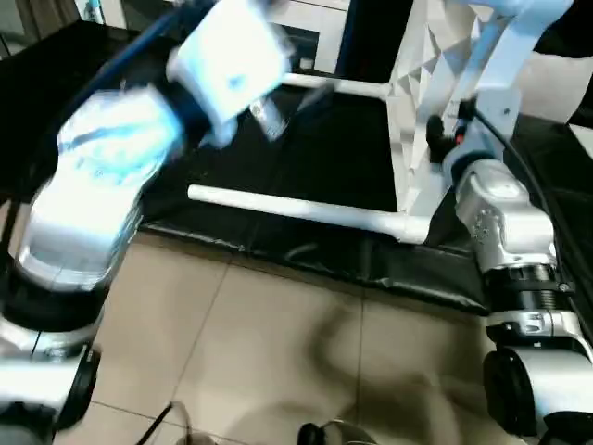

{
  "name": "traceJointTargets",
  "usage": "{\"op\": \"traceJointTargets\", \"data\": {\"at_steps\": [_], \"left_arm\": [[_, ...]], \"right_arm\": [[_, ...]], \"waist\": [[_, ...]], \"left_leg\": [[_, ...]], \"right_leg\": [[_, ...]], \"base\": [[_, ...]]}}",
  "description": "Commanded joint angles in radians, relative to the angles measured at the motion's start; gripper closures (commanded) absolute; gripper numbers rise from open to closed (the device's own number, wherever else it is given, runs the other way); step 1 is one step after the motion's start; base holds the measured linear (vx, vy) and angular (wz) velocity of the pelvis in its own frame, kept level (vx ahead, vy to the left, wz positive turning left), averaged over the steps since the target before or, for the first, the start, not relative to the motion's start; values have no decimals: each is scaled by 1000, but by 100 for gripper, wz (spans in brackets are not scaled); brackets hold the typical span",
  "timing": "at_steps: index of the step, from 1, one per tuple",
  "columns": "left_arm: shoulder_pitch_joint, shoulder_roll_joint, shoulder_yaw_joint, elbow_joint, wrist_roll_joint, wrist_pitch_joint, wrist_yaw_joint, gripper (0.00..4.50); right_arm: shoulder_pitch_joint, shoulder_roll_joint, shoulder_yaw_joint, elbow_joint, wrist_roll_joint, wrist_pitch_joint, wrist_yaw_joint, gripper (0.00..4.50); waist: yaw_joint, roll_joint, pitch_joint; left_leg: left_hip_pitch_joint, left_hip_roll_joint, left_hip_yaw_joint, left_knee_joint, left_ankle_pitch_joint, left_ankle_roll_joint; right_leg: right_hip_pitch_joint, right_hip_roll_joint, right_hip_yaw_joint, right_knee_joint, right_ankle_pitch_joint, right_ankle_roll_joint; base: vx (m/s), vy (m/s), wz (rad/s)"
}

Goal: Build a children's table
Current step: Flip table

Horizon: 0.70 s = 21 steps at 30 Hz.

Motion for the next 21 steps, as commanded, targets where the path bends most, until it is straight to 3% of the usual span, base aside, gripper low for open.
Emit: {"op": "traceJointTargets", "data": {"at_steps": [1, 5, 6, 8, 9, 11, 12, 13, 14, 17, 18, 19, 21], "left_arm": [[-47, 24, -38, 83, 90, -64, 43, 0], [-76, 37, -56, 160, 142, -84, 68, 0], [-137, 51, -95, 335, 225, -140, 122, 0], [-168, 49, -109, 423, 257, -174, 150, 0], [-194, 43, -118, 487, 273, -202, 170, 0], [-224, 32, -125, 558, 295, -237, 202, 0], [-255, 21, -140, 626, 315, -273, 217, 0], [-277, 13, -151, 676, 332, -304, 234, 0], [-298, 3, -161, 724, 344, -330, 252, 0], [-354, -19, -190, 838, 380, -380, 276, 0], [-376, -30, -197, 880, 390, -397, 289, 0], [-405, -42, -207, 936, 401, -421, 301, 0], [-426, -56, -208, 972, 401, -437, 314, 0]], "right_arm": [[24, -8, 17, 6, -28, -16, 0, 119], [38, -6, 19, 2, -32, -23, 1, 119], [68, -5, 28, -25, -36, -22, 6, 119], [83, -4, 33, -44, -42, -19, 6, 119], [98, -5, 37, -62, -49, -18, 4, 119], [115, -6, 41, -84, -55, -16, 4, 119], [135, -4, 42, -110, -59, -12, 4, 119], [150, -3, 42, -129, -61, -11, 5, 119], [162, -1, 43, -142, -63, -10, 5, 119], [193, -3, 44, -172, -65, -8, 8, 119], [205, -5, 44, -184, -65, -7, 9, 119], [219, -6, 43, -198, -67, -4, 11, 119], [226, -7, 42, -206, -67, -1, 10, 119]], "waist": [[2, 4, -87], [4, -1, -89], [6, 8, -88], [7, 4, -88], [9, 10, -89], [9, 7, -92], [10, 14, -92], [10, 11, -91], [14, 16, -93], [17, 11, -92], [16, 14, -91], [19, 24, -90], [19, 13, -89]], "left_leg": [[-27, -5, 35, -62, 37, -31], [-26, -4, 33, -63, 22, -39], [-24, -4, 33, -63, 22, -39], [-25, -8, 32, -64, 11, -34], [-22, -9, 32, -64, 6, -34], [-26, -3, 26, -66, 24, -41], [-23, -4, 27, -64, 25, -43], [-24, -7, 28, -65, 29, -36], [-21, -6, 26, -64, 32, -36], [-22, -6, 26, -65, 34, -26], [-23, -3, 24, -66, 33, -31], [-20, -7, 26, -65, 17, -27], [-23, -8, 26, -65, 1, -22]], "right_leg": [[95, -41, 38, -51, -229, -45], [95, -43, 37, -54, -254, -28], [89, -42, 36, -54, -246, -35], [93, -39, 35, -60, -253, -28], [92, -40, 36, -64, -251, -27], [99, -46, 35, -53, -215, -45], [96, -46, 36, -51, -193, -60], [97, -42, 35, -59, -188, -60], [99, -45, 36, -52, -166, -68], [103, -45, 36, -57, -149, -79], [105, -49, 36, -52, -144, -92], [102, -47, 36, -59, -162, -92], [105, -46, 35, -65, -186, -88]], "base": [[0, 0, 0], [0, 0, 0], [0, 0, 0], [0, 0, 0], [0, 0, 0], [0, 0, 0], [0, 0, 0], [0, 0, 0], [0, 0, 0], [0, 0, 0], [0, 0, 0], [0, 0, 0], [0, 0, 0]]}}
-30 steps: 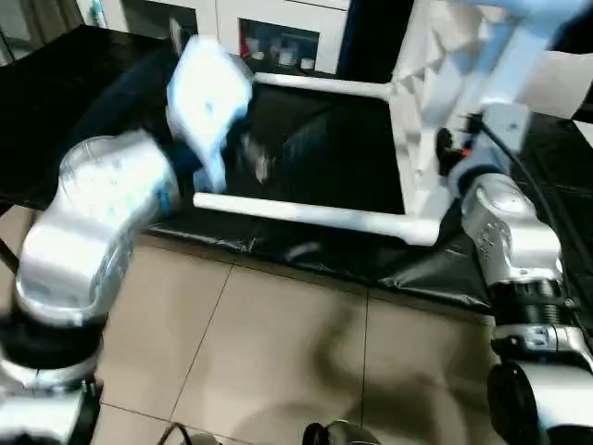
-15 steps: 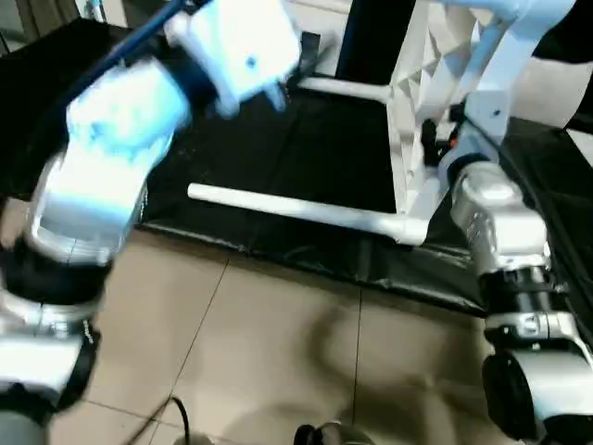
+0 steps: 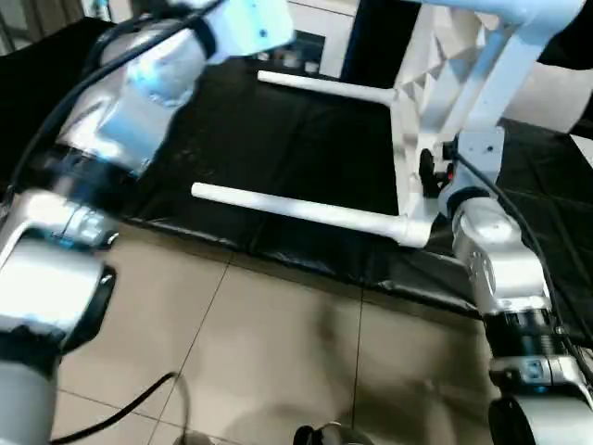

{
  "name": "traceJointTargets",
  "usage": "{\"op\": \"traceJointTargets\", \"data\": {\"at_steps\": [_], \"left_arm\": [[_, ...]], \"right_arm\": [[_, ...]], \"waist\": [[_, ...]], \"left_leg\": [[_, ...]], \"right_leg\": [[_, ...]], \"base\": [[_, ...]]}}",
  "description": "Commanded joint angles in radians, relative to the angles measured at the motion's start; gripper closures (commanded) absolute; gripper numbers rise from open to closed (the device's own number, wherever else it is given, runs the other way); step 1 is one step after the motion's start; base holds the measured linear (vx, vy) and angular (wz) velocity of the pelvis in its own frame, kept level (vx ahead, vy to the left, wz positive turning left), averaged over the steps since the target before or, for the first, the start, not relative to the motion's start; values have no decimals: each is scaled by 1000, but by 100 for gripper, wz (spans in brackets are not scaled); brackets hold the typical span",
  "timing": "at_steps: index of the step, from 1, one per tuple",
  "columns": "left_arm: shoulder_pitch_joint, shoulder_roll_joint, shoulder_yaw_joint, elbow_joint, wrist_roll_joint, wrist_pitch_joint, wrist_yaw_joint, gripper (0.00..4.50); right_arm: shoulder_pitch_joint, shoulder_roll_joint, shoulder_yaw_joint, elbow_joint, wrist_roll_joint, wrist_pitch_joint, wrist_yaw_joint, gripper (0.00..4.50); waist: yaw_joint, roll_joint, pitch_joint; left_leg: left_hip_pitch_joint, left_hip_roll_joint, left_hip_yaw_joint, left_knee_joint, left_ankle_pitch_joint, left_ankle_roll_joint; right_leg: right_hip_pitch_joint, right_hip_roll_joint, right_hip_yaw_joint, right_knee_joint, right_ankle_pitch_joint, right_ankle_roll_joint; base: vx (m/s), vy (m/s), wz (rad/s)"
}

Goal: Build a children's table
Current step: Flip table

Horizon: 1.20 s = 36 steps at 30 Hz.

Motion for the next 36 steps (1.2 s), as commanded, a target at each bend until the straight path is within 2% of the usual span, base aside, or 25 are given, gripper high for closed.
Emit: {"op": "traceJointTargets", "data": {"at_steps": [1, 2, 3, 4, 5, 6, 8, 10, 12, 16, 19, 20, 24, 26, 27, 29, 30, 32, 34, 35, 36], "left_arm": [[-46, -21, -13, 64, 11, -39, 14, 0], [-46, -21, -13, 64, 11, -39, 14, 0], [-61, -29, -13, 93, 16, -54, 22, 17], [-79, -42, -8, 134, 12, -78, 22, 27], [-81, -43, -8, 139, 12, -80, 21, 27], [-107, -55, -14, 195, 23, -114, 31, 34], [-137, -72, -13, 263, 27, -144, 43, 53], [-154, -81, -12, 302, 28, -160, 47, 74], [-166, -92, 1, 333, 7, -159, 22, 78], [-180, -109, 31, 362, -31, -149, -21, 116], [-196, -133, 85, 417, -92, -131, -79, 144], [-199, -139, 100, 426, -108, -121, -89, 144], [-211, -163, 173, 468, -181, -72, -116, 169], [-212, -173, 203, 478, -212, -48, -121, 173], [-215, -192, 264, 485, -279, -12, -129, 174], [-218, -197, 281, 490, -296, -1, -133, 175], [-224, -201, 301, 496, -314, 9, -137, 175], [-231, -209, 338, 500, -351, 27, -138, 175], [-241, -218, 389, 503, -395, 49, -145, 175], [-242, -219, 392, 504, -397, 50, -145, 175], [-247, -223, 418, 503, -419, 54, -161, 175]], "right_arm": [[10, -8, -12, -24, -11, 20, -2, 119], [10, -8, -12, -24, -11, 20, -2, 119], [11, -7, -12, -28, -12, 22, -3, 114], [13, -6, -13, -34, -15, 24, -4, 113], [12, -6, -13, -34, -15, 24, -4, 113], [9, -8, -17, -37, -19, 23, -6, 113], [-11, -18, -26, -18, -21, 12, -9, 113], [-22, -24, -30, -10, -21, 7, -8, 113], [-15, -23, -23, -31, -17, 8, 7, 113], [16, -11, -14, -72, -11, 14, 19, 113], [37, -4, -10, -88, -10, 8, 28, 113], [38, -4, -10, -88, -11, 7, 29, 113], [39, -10, -21, -94, -7, -8, 43, 113], [37, -16, -25, -98, -4, -20, 53, 113], [35, -24, -32, -113, 7, -48, 72, 113], [37, -24, -38, -125, 14, -69, 78, 113], [43, -21, -49, -147, 29, -97, 88, 113], [62, -16, -61, -191, 52, -129, 107, 113], [107, -7, -74, -269, 98, -175, 156, 113], [110, -7, -74, -273, 101, -177, 159, 113], [140, -6, -81, -310, 113, -210, 179, 97]], "waist": [[10, 29, -87], [9, 23, -86], [8, 32, -85], [8, 29, -85], [9, 41, -85], [10, 39, -87], [14, 46, -85], [16, 38, -84], [20, 42, -83], [23, 40, -82], [26, 39, -80], [25, 43, -79], [25, 40, -78], [28, 41, -77], [29, 38, -78], [32, 37, -79], [34, 42, -78], [38, 44, -78], [49, 47, -79], [52, 47, -80], [54, 50, -80]], "left_leg": [[-19, -9, 26, -66, -5, -22], [-20, -8, 26, -66, -12, -21], [-19, -7, 26, -67, -21, -23], [-18, -7, 26, -66, -26, -23], [-18, -9, 24, -66, -29, -23], [-18, -11, 25, -64, -31, -19], [-16, -9, 24, -66, -36, -18], [-18, -10, 26, -65, -45, -14], [-16, -10, 26, -65, -57, -12], [-18, -9, 25, -66, -72, -6], [-15, -11, 26, -67, -94, 0], [-15, -12, 27, -67, -98, 2], [-13, -12, 27, -66, -119, 11], [-16, -14, 28, -66, -112, 20], [-18, -16, 30, -64, -105, 29], [-20, -18, 31, -62, -85, 43], [-20, -19, 32, -62, -80, 50], [-22, -20, 34, -62, -67, 61], [-21, -17, 33, -64, -47, 74], [-21, -17, 33, -64, -40, 78], [-21, -16, 33, -66, -27, 83]], "right_leg": [[103, -47, 41, -60, -190, -91], [104, -47, 40, -63, -199, -91], [101, -46, 40, -66, -199, -97], [102, -47, 40, -65, -201, -98], [103, -46, 40, -65, -202, -101], [104, -44, 39, -66, -197, -104], [103, -45, 39, -68, -197, -111], [105, -45, 38, -72, -219, -109], [103, -46, 37, -75, -250, -104], [102, -48, 34, -80, -295, -89], [96, -47, 30, -90, -344, -74], [95, -47, 30, -92, -351, -72], [91, -47, 26, -99, -399, -56], [94, -48, 25, -99, -411, -52], [95, -47, 25, -100, -414, -50], [96, -47, 25, -100, -410, -47], [94, -47, 25, -101, -419, -42], [96, -46, 24, -103, -418, -33], [97, -46, 25, -98, -385, -36], [99, -46, 25, -97, -372, -37], [98, -46, 26, -96, -345, -45]], "base": [[0, 0, 0], [0, 0, 0], [0, 0, 0], [0, 0, 0], [0, 0, 0], [0, 0, 0], [0, 0, 0], [0, 0, 0], [0, 0, 0], [0, 0, 0], [0, 0, 0], [0, 0, 0], [0, 0, 0], [0, 0, 0], [0, 0, 0], [0, 0, 0], [0, 0, 0], [0, 0, 0], [0, 0, 0], [0, 0, 0], [0, 0, 0]]}}
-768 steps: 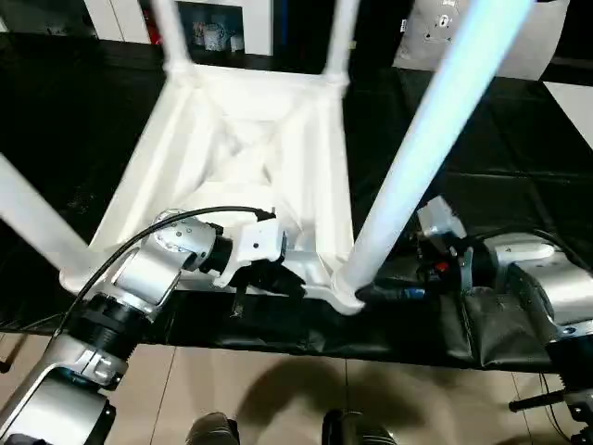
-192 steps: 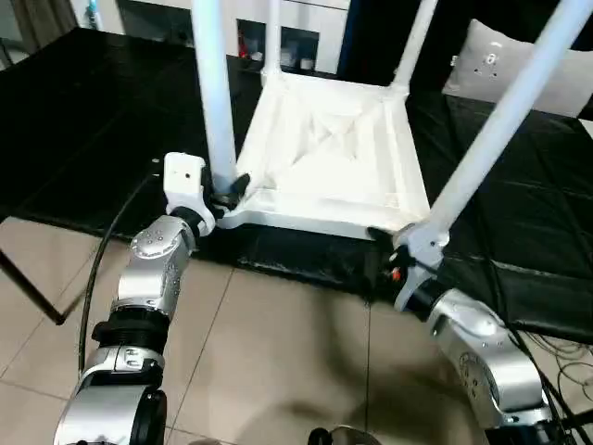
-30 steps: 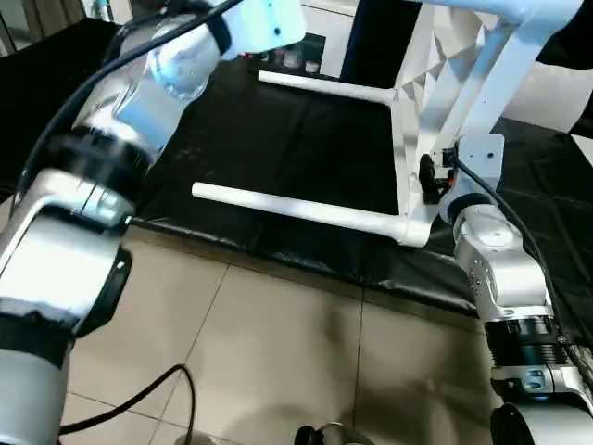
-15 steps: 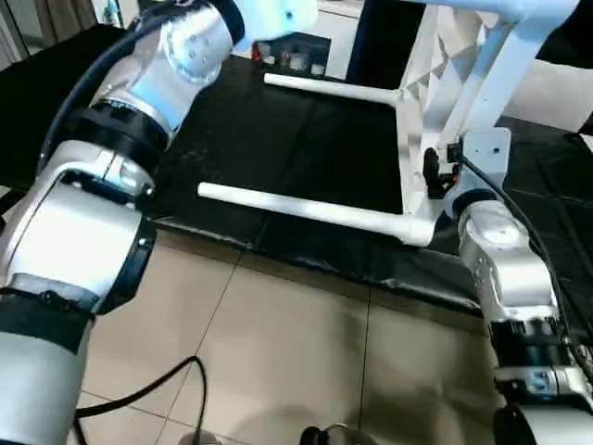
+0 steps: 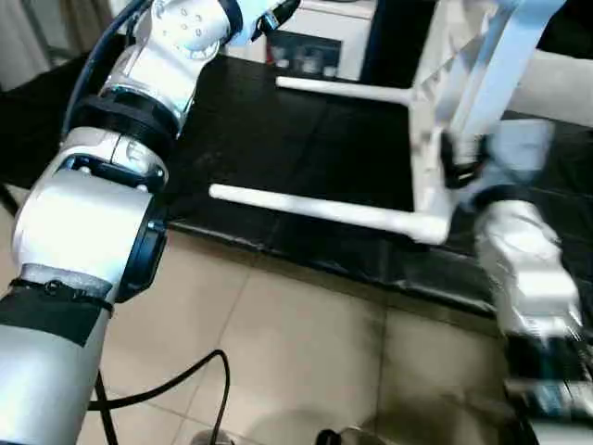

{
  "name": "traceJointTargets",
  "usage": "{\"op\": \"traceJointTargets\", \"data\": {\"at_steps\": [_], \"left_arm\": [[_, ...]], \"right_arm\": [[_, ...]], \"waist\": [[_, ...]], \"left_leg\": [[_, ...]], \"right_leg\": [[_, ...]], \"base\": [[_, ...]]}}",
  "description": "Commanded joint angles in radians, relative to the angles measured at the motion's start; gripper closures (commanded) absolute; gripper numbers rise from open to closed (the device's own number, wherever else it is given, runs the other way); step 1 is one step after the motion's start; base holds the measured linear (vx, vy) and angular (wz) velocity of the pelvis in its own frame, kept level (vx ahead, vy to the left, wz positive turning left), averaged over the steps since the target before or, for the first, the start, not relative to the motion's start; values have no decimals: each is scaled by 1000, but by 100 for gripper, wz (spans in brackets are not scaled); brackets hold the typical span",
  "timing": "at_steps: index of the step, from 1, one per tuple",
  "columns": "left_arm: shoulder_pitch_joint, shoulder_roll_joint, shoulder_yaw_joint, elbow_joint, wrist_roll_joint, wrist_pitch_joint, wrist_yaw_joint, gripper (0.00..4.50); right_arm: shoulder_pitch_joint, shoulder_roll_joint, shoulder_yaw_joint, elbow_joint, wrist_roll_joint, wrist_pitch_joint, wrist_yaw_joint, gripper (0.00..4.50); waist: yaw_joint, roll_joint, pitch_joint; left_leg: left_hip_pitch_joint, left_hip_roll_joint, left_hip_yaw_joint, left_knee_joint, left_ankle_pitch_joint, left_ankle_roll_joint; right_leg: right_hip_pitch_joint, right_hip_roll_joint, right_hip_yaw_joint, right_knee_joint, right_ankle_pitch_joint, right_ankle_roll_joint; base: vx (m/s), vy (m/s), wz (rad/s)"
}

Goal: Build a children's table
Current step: Flip table

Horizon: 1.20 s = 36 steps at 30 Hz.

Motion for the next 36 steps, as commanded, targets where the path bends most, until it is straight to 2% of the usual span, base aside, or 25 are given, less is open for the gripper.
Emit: {"op": "traceJointTargets", "data": {"at_steps": [1, 4, 5, 6, 7, 9, 11, 12, 13, 15, 18, 20, 21, 22, 23, 25, 27, 28, 29, 31, 32, 33, 34, 35, 36], "left_arm": [[-14, -49, 186, 28, -251, 58, 12, 175], [-16, -49, 204, 22, -257, 67, 9, 175], [-17, -50, 220, 17, -265, 76, 1, 175], [-17, -50, 225, 15, -268, 79, -1, 175], [-16, -49, 234, 10, -275, 80, -5, 175], [-14, -47, 243, 3, -282, 81, -13, 175], [-13, -45, 251, -1, -283, 82, -14, 175], [-12, -43, 260, -4, -286, 85, -17, 175], [-9, -42, 270, -9, -291, 89, -18, 175], [2, -35, 294, -27, -313, 99, -26, 176], [12, -27, 305, -43, -325, 109, -27, 176], [15, -23, 305, -47, -326, 110, -27, 176], [17, -21, 307, -52, -327, 113, -30, 176], [18, -19, 310, -55, -327, 117, -30, 176], [20, -18, 312, -59, -327, 119, -30, 176], [22, -18, 318, -65, -330, 123, -35, 176], [26, -19, 320, -75, -331, 128, -45, 176], [28, -20, 321, -80, -333, 131, -49, 176], [31, -20, 320, -84, -336, 134, -52, 176], [33, -22, 320, -88, -342, 140, -59, 176], [38, -24, 321, -92, -345, 143, -59, 176], [40, -25, 322, -94, -346, 145, -61, 176], [43, -26, 324, -96, -348, 147, -64, 176], [45, -28, 325, -97, -349, 150, -68, 176], [47, -29, 327, -100, -349, 154, -71, 176]], "right_arm": [[21, 7, 9, -70, 41, -50, 52, 87], [41, 23, -30, -101, 81, -75, 51, 77], [46, 36, -69, -122, 114, -88, 43, 77], [47, 39, -80, -128, 119, -94, 38, 46], [56, 37, -101, -151, 151, -107, 56, 46], [76, 41, -116, -173, 193, -111, 81, 37], [99, 48, -120, -179, 214, -106, 94, 29], [120, 56, -120, -181, 229, -101, 101, 4], [146, 77, -125, -185, 279, -78, 117, 4], [201, 116, -142, -134, 314, 13, 82, 0], [218, 122, -141, -85, 318, 28, 90, 0], [220, 122, -138, -73, 320, 27, 100, 0], [218, 119, -134, -59, 322, 32, 107, 0], [212, 115, -131, -41, 321, 43, 105, 0], [205, 113, -130, -22, 317, 49, 100, 0], [192, 112, -127, 3, 320, 65, 104, 0], [153, 107, -124, 58, 310, 43, 128, 0], [119, 101, -127, 106, 302, 22, 137, 0], [91, 96, -129, 144, 297, 3, 144, 0], [46, 88, -140, 210, 291, -16, 136, 0], [-18, 78, -169, 303, 287, -34, 95, 0], [-44, 75, -177, 335, 295, -47, 104, 0], [-86, 71, -188, 381, 312, -72, 133, 0], [-110, 72, -197, 390, 342, -78, 174, 0], [-124, 73, -202, 394, 361, -81, 200, 0]], "waist": [[3, -20, -76], [8, -15, -75], [10, -11, -74], [13, -10, -73], [14, -5, -73], [20, -2, -74], [17, -1, -75], [18, -1, -73], [19, -2, -74], [17, -4, -72], [16, -5, -73], [15, -5, -72], [16, -10, -72], [16, -7, -72], [15, -13, -72], [15, -11, -72], [13, -9, -74], [15, -3, -76], [10, -6, -76], [8, -4, -79], [11, -5, -80], [9, -4, -81], [12, -4, -82], [11, -5, -83], [14, -12, -86]], "left_leg": [[-18, -14, 33, -61, -33, 71], [-17, -14, 34, -64, -49, 75], [-16, -13, 34, -66, -54, 73], [-12, -10, 34, -67, -60, 72], [-12, -9, 33, -69, -60, 69], [-9, -4, 32, -70, -58, 76], [-13, -3, 31, -73, -55, 73], [-13, -3, 32, -72, -59, 75], [-14, -4, 31, -73, -56, 74], [-19, -6, 30, -74, -48, 78], [-17, -4, 31, -75, -58, 65], [-20, -4, 30, -75, -53, 64], [-21, -5, 31, -74, -44, 67], [-22, -4, 31, -74, -41, 68], [-22, -4, 31, -73, -33, 68], [-21, -5, 33, -73, -31, 70], [-22, -2, 31, -73, -23, 69], [-19, -2, 31, -72, -23, 68], [-23, -3, 31, -72, -28, 65], [-20, -2, 33, -70, -21, 63], [-16, 0, 35, -70, -15, 62], [-20, -1, 34, -70, -2, 59], [-16, 0, 37, -68, -1, 65], [-19, 0, 37, -68, 4, 68], [-20, 0, 38, -66, 13, 84]], "right_leg": [[93, -43, 30, -86, -346, -45], [93, -44, 30, -89, -359, -55], [92, -46, 30, -90, -365, -59], [88, -45, 29, -92, -371, -63], [88, -45, 29, -91, -369, -67], [88, -46, 32, -87, -313, -91], [92, -48, 30, -85, -295, -99], [92, -49, 31, -88, -296, -99], [93, -50, 31, -86, -293, -100], [98, -51, 31, -88, -295, -100], [93, -55, 30, -92, -335, -99], [96, -55, 30, -91, -332, -90], [96, -56, 30, -90, -330, -82], [95, -56, 30, -90, -332, -80], [96, -56, 28, -88, -338, -75], [93, -57, 29, -92, -351, -72], [94, -58, 29, -88, -328, -83], [94, -58, 29, -87, -321, -88], [95, -60, 28, -86, -319, -99], [94, -59, 29, -83, -292, -116], [91, -60, 31, -81, -274, -125], [95, -59, 30, -75, -254, -142], [92, -60, 32, -71, -221, -160], [96, -59, 31, -69, -208, -165], [101, -61, 31, -65, -175, -177]], "base": [[0, 0, 0], [0, 0, 0], [0, 0, 0], [0, 0, 0], [0, 0, 0], [0, 0, 0], [0, 0, 0], [0, 0, 0], [0, 0, 0], [0, 0, 0], [0, 0, 0], [0, 0, 0], [0, 0, 0], [0, 0, 0], [0, 0, 0], [0, 0, 0], [0, 0, 0], [0, 0, 0], [0, 0, 0], [0, 0, 0], [0, 0, 0], [0, 0, 0], [0, 0, 0], [0, 0, 0], [0, 0, 0]]}}
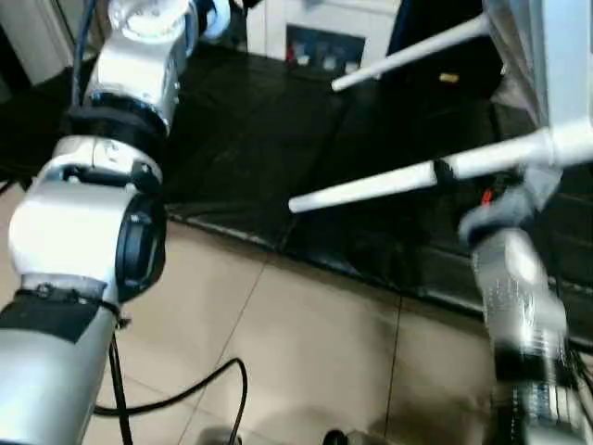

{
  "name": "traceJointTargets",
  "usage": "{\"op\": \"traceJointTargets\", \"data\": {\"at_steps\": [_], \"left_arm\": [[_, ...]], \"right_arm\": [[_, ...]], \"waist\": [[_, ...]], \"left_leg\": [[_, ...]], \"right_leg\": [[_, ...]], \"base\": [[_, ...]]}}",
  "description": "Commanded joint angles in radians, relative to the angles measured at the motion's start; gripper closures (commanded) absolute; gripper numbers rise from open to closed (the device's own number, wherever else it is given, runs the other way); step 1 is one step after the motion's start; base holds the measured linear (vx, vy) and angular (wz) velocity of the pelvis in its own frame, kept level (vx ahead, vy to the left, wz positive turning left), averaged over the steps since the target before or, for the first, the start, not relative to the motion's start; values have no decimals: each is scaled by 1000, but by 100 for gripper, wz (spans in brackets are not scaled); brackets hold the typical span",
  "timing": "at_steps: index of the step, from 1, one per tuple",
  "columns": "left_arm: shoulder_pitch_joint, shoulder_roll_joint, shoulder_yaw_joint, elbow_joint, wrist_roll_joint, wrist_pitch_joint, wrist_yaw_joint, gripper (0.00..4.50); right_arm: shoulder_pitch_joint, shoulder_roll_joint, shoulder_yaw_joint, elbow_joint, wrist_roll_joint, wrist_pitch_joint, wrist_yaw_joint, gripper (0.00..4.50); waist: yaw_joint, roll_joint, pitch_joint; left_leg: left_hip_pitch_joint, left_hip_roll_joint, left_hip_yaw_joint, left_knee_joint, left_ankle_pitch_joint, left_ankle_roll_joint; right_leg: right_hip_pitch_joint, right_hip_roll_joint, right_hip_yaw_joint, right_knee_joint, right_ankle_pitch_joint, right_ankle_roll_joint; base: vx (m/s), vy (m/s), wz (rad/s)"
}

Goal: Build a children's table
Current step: Flip table

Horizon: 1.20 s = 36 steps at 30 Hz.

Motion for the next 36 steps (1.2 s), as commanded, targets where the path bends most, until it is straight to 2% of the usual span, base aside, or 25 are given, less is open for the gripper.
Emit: {"op": "traceJointTargets", "data": {"at_steps": [1, 2, 3, 8, 9, 10, 12, 13, 14, 15, 16, 18, 21, 24, 25, 26, 29, 31, 34, 36], "left_arm": [[0, -24, 99, -13, -124, 26, 2, 176], [7, -28, 109, -19, -130, 35, -3, 176], [12, -29, 112, -22, -132, 38, -5, 176], [52, -32, 124, -30, -154, 55, -23, 176], [102, -44, 124, -43, -167, 52, -49, 176], [115, -48, 124, -47, -170, 51, -56, 176], [219, -90, 117, -90, -188, 47, -107, 178], [243, -100, 115, -102, -188, 48, -113, 181], [244, -101, 115, -103, -188, 48, -113, 189], [285, -120, 111, -129, -191, 51, -120, 189], [314, -135, 108, -143, -194, 52, -119, 196], [370, -159, 93, -171, -191, 49, -117, 213], [427, -178, 80, -212, -191, 58, -105, 235], [456, -184, 80, -238, -194, 65, -97, 259], [461, -178, 80, -225, -184, 56, -91, 266], [463, -175, 78, -218, -178, 52, -88, 266], [484, -159, 78, -232, -162, 71, -53, 276], [506, -144, 58, -257, -148, 81, -67, 277], [521, -134, 57, -278, -150, 85, -58, 280], [525, -112, 60, -278, -141, 78, -52, 280]], "right_arm": [[-14, -7, -18, 14, 35, -18, 39, 0], [-42, -13, -22, 20, 57, -26, 85, 0], [-54, -18, -22, 21, 64, -31, 107, 0], [-98, -52, -28, 5, 89, -44, 172, 0], [-122, -87, -44, -21, 96, -35, 174, 0], [-127, -96, -47, -29, 97, -33, 173, 0], [-154, -166, -64, -84, 90, -16, 167, 0], [-159, -178, -68, -93, 91, -8, 166, 0], [-159, -179, -68, -93, 91, -8, 166, 0], [-166, -204, -67, -106, 84, 4, 169, 0], [-172, -225, -60, -112, 67, 15, 166, 0], [-183, -259, -50, -127, 43, 40, 156, 0], [-192, -277, -41, -151, 46, 64, 147, 0], [-179, -281, -18, -190, 28, 97, 123, 0], [-173, -269, -10, -214, 34, 121, 109, 0], [-170, -264, -6, -223, 36, 133, 102, 0], [-142, -246, 26, -289, 24, 177, 74, 0], [-124, -227, 31, -330, 46, 211, 58, 0], [-96, -220, 46, -366, 33, 235, 34, 0], [-64, -200, 49, -414, 49, 267, 11, 0]], "waist": [[-4, -21, -89], [-3, -19, -89], [-4, -22, -91], [-5, -26, -88], [-3, -26, -87], [-2, -24, -85], [0, -21, -85], [0, -23, -86], [-1, -23, -87], [-1, -18, -88], [-2, -22, -88], [-5, -18, -88], [-13, -20, -89], [-19, -28, -85], [-21, -25, -85], [-22, -25, -85], [-31, -27, -82], [-34, -29, -82], [-38, -28, -79], [-40, -30, -77]], "left_leg": [[-10, -1, 34, -58, 14, 79], [-11, 0, 33, -58, 29, 85], [-10, 0, 33, -55, 47, 105], [-11, -2, 37, -55, 45, 117], [-7, -3, 39, -57, 28, 109], [-6, -2, 39, -58, 28, 107], [-5, -5, 44, -57, 32, 110], [-5, -4, 43, -57, 33, 113], [-7, -5, 44, -56, 36, 118], [-6, -5, 44, -56, 33, 129], [-10, -6, 44, -55, 34, 132], [-12, -9, 44, -54, 32, 134], [-14, -5, 42, -55, 17, 135], [-8, -5, 45, -56, 2, 133], [-12, -4, 43, -58, 9, 130], [-11, -4, 42, -58, 12, 129], [-11, -3, 42, -60, 9, 124], [-11, -2, 42, -61, 12, 123], [-9, -2, 44, -63, -6, 113], [-9, -4, 44, -65, -26, 99]], "right_leg": [[103, -54, 36, -51, -159, -180], [103, -54, 36, -49, -140, -183], [104, -55, 34, -45, -105, -202], [103, -53, 33, -50, -138, -196], [101, -54, 32, -54, -181, -184], [101, -54, 32, -55, -186, -186], [99, -48, 33, -53, -169, -195], [101, -50, 33, -53, -162, -199], [100, -47, 32, -53, -158, -196], [97, -47, 31, -51, -156, -195], [101, -46, 30, -54, -161, -189], [100, -45, 29, -59, -187, -169], [101, -45, 25, -63, -218, -153], [94, -42, 26, -69, -252, -139], [97, -43, 26, -67, -253, -137], [95, -42, 26, -68, -251, -130], [95, -42, 26, -68, -252, -121], [95, -43, 28, -67, -253, -115], [91, -42, 27, -73, -291, -104], [90, -42, 27, -78, -333, -78]], "base": [[0, 0, 0], [0, 0, 0], [0, 0, 0], [0, 0, 0], [0, 0, 0], [0, 0, 0], [0, 0, 0], [0, 0, 0], [0, 0, 0], [0, 0, 0], [0, 0, 0], [0, 0, 0], [0, 0, 0], [0, 0, 0], [0, 0, 0], [0, 0, 0], [0, 0, 0], [0, 0, 0], [0, 0, 0], [0, 0, 0]]}}
